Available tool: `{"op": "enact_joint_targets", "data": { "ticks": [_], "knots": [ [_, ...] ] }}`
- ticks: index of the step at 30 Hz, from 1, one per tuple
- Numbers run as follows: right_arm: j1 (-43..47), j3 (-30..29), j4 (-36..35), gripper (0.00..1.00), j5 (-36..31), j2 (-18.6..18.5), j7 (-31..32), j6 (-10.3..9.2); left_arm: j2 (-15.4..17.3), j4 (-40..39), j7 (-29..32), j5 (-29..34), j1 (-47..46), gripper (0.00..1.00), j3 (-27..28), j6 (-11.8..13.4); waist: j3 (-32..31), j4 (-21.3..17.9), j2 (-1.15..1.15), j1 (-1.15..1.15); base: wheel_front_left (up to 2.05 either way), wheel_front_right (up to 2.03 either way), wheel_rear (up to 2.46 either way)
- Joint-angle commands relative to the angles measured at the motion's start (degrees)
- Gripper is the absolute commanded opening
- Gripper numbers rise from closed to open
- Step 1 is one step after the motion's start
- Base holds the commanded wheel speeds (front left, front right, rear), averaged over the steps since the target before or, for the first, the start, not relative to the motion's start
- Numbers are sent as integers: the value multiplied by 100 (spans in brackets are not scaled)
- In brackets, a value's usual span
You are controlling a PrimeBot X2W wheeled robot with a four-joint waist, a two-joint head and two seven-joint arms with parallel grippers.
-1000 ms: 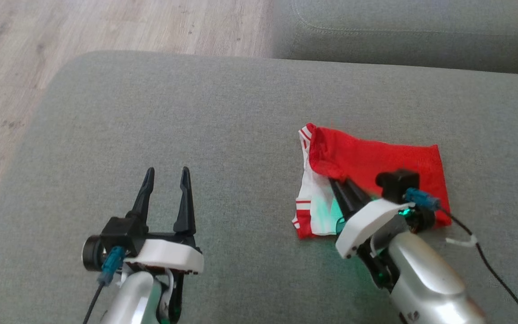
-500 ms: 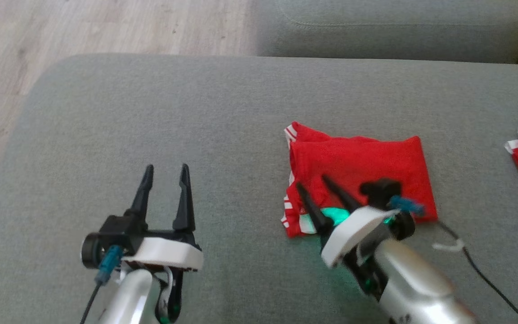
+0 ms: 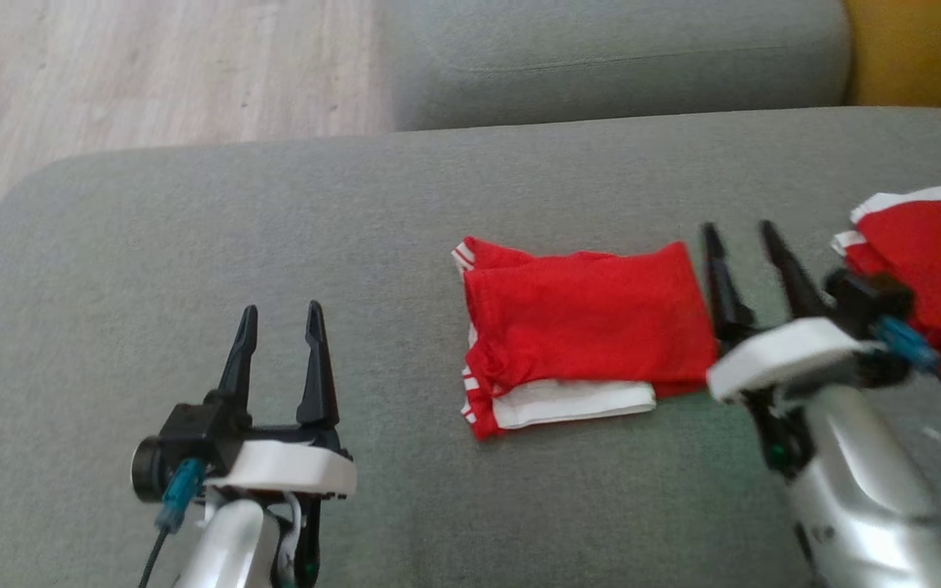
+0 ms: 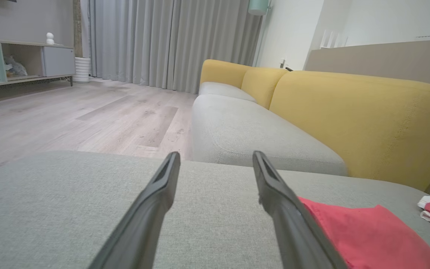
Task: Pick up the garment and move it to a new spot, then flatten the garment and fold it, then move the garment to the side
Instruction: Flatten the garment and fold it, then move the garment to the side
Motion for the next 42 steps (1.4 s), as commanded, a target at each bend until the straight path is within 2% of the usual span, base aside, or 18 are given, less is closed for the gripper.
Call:
{"op": "enact_joint_targets", "data": {
  "ticks": [1, 5, 8, 12, 16, 26, 33, 42],
  "knots": [
    [243, -294, -500, 100, -537, -43, -72, -4, 18, -190, -55, 28, -113, 100, 230, -6, -66, -154, 0, 0, 0, 0, 0],
    [916, -985, -1240, 100, -1308, 58, -73, -4, 18, -153, -55, 22, -24, 100, 294, -14, -115, -303, 0, 0, 0, 0, 0],
    [1358, -1259, -1630, 100, -1553, 158, -74, -4, 18, -150, -55, 14, 63, 100, 354, -8, -127, -399, 0, 0, 0, 0, 0],
    [1717, -1277, -1930, 100, -1696, 202, -74, -4, 18, -168, -55, 108, 168, 100, 431, 8, -113, -491, 0, 0, 0, 0, 0],
    [1816, -1198, -2047, 100, -1545, 208, -75, -4, 18, -244, -55, 146, 278, 100, 471, 18, -83, -535, 0, 0, 0, 0, 0],
    [1514, -1139, -2136, 100, -1548, 210, 17, -4, 18, -338, -55, 181, 97, 100, 385, -7, 240, -391, 0, 0, 0, 0, 0],
    [904, -916, -1500, 100, -1318, 210, 552, -4, 18, -276, -55, 192, -166, 100, 205, -27, 682, -172, 0, 0, 0, 0, 0],
    [82, -745, 155, 100, -1091, 210, 876, -4, 18, -148, -55, 159, -465, 100, 43, -21, 1093, 109, 0, 0, 0, 0, 0]
  ]
}}
